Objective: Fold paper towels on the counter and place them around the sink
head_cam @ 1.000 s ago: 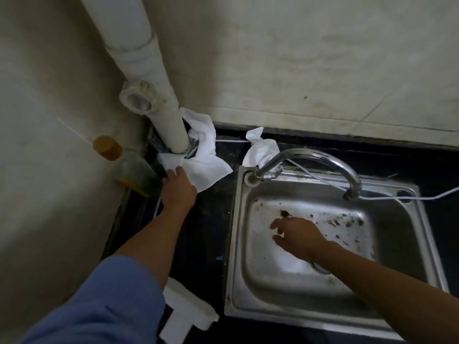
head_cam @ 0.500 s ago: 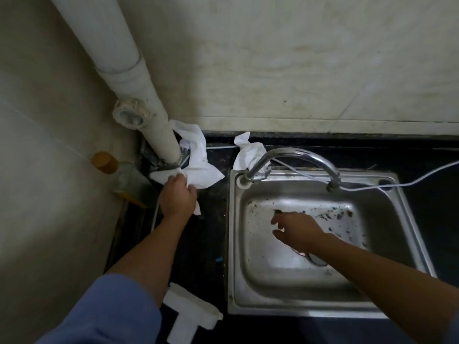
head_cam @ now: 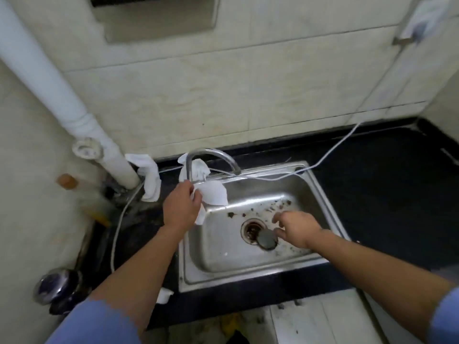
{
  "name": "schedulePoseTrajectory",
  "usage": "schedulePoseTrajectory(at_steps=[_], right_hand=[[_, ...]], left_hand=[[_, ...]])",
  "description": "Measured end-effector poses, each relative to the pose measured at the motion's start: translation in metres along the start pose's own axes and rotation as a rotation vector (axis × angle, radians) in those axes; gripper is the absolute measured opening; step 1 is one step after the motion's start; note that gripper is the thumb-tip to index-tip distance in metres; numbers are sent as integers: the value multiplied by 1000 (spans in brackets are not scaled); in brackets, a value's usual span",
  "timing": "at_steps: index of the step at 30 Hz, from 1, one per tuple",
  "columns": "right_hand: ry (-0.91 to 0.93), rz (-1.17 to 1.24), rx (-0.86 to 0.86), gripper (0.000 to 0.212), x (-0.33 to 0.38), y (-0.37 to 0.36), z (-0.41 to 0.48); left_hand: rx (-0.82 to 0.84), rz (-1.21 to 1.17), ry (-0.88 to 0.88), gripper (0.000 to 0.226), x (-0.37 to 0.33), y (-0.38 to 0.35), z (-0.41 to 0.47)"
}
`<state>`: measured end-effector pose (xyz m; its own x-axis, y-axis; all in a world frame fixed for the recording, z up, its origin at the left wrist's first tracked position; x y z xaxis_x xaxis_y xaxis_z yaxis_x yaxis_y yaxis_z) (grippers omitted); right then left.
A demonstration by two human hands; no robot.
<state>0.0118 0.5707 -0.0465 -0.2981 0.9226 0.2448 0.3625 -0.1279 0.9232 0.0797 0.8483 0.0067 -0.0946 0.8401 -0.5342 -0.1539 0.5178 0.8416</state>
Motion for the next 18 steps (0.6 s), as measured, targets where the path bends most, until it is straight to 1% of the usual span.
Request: schedulePoseTrajectory(at_steps=[4, 7, 9, 14, 18], right_hand=[[-100, 25, -60, 36, -55, -5, -96], [-212, 40, -97, 30, -99, -7, -167], [-292, 38, -115, 28, -128, -6, -209], [-493, 82, -177, 28, -194, -10, -297], [-645, 136, -186, 35, -240, -21, -349]], left_hand=[[40, -2, -122, 20, -85, -31, -56], [113, -57, -227, 22, -150, -63, -94], [162, -46, -304, 19, -193, -85, -116], [276, -48, -500, 18, -296, -142, -158], [381, -57, -587, 17, -368, -192, -182]])
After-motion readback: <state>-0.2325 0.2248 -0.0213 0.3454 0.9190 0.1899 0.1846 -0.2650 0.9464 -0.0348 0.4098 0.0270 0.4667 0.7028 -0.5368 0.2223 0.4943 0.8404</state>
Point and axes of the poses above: each hand's wrist, its own z-axis towards the middle knuckle, its own y-axis out of the back of the hand, x = y × z, the point moved 4 cm from there along z, towards the middle knuckle, and after that the axes turned 10 degrees about y, right-handed, at the moved point
